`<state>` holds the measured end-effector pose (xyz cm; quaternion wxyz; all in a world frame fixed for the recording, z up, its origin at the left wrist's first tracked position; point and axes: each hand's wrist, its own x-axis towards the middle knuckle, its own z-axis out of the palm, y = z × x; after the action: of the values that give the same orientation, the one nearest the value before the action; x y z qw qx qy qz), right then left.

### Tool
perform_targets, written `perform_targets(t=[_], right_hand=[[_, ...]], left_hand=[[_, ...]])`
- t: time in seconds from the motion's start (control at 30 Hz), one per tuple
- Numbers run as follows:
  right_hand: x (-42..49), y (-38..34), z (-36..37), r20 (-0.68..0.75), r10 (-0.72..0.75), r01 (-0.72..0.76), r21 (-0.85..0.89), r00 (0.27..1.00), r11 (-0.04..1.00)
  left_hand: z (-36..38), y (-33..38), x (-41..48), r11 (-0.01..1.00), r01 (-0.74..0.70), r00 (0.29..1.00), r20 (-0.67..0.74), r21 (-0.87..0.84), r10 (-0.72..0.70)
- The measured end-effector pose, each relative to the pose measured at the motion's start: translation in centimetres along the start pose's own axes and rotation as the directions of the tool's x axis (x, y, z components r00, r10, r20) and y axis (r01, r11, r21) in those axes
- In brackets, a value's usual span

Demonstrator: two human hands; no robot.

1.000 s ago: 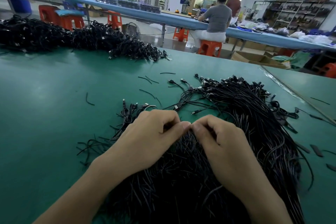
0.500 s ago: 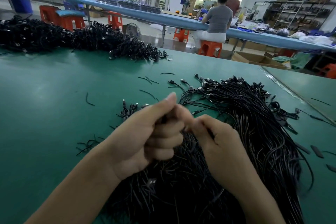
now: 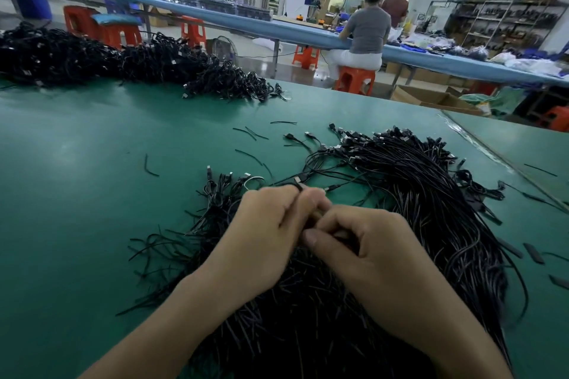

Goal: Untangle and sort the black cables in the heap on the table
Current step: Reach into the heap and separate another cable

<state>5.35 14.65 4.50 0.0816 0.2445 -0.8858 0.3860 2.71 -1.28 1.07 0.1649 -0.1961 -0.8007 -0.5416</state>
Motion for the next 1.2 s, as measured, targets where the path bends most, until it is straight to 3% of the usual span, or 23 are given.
perform_targets(t=[0.07,0.2,0.3,0.4,0.47,0.53,0.6,0.63,0.7,0.8,0.87,0.9,0.97,1.03,1.1,1.2], right_hand=[[-0.2,0.3,-0.6,-0.007,-0.018,0.018,-0.043,1.000,0.999],[0.0,0.6,-1.4,-0.067,-0.069,0.066,-0.050,0.995,0.997],[0.3,0.5,-1.1,-0.151,-0.093,0.099,0.030,0.984,0.995],[0.3,0.6,-0.7,-0.175,-0.067,0.093,0.143,0.982,0.985],[0.3,0.8,-0.6,-0.197,-0.019,0.053,0.172,0.980,0.984],[0.4,1.1,-0.6,-0.189,0.036,-0.014,0.118,0.981,0.993],[0.4,1.1,-0.3,-0.098,0.078,-0.072,0.063,0.992,0.995],[0.4,1.1,-0.2,-0.039,0.089,-0.088,0.025,0.995,0.996],[0.2,0.7,0.2,0.065,0.094,-0.089,-0.071,0.994,0.994],[-0.1,0.1,0.2,0.117,0.071,-0.052,-0.159,0.991,0.986],[-0.2,-0.1,-0.2,0.060,0.047,-0.037,-0.162,0.997,0.986],[-0.2,-0.2,-0.3,0.028,0.029,-0.024,-0.158,0.999,0.987],[-0.3,-0.3,-0.5,-0.021,-0.010,0.007,-0.149,1.000,0.989],[-0.2,-0.1,-0.8,-0.077,-0.033,0.024,-0.113,0.996,0.993],[-0.1,0.2,-1.3,-0.157,-0.036,0.030,-0.042,0.987,0.999],[0.1,0.2,-1.5,-0.223,-0.007,0.038,0.132,0.975,0.991]], left_hand=[[0.2,0.0,-0.1,0.995,0.082,0.992,0.090,0.062,-0.088],[-0.4,1.1,0.1,0.899,0.415,0.860,0.382,-0.138,-0.339],[-1.6,1.9,0.1,0.753,0.594,0.726,0.591,-0.282,-0.352],[-2.6,2.3,0.1,0.583,0.707,0.624,0.741,-0.401,-0.247],[-3.1,2.5,0.4,0.433,0.703,0.660,0.745,-0.565,-0.098],[-3.4,2.7,0.5,0.261,0.635,0.745,0.665,-0.727,0.041],[-3.3,2.9,0.8,0.095,0.523,0.846,0.529,-0.847,0.065],[-3.1,3.0,0.9,0.053,0.441,0.897,0.442,-0.896,0.010],[-2.6,2.6,1.2,0.147,0.257,0.961,0.235,-0.955,-0.148],[-1.6,1.2,1.3,0.520,0.070,0.980,-0.039,-0.851,-0.194],[-1.1,0.3,1.0,0.863,-0.026,0.975,-0.205,-0.505,-0.091],[-0.8,0.1,0.8,0.951,-0.043,0.977,-0.211,-0.307,-0.024],[-0.5,0.2,0.4,0.998,0.003,0.999,-0.042,-0.066,-0.006],[-0.1,0.6,0.1,0.986,0.163,0.972,0.174,-0.023,-0.156],[-0.2,1.2,-0.1,0.905,0.393,0.873,0.376,-0.160,-0.313],[-1.2,2.1,0.1,0.746,0.539,0.797,0.523,-0.391,-0.302]])
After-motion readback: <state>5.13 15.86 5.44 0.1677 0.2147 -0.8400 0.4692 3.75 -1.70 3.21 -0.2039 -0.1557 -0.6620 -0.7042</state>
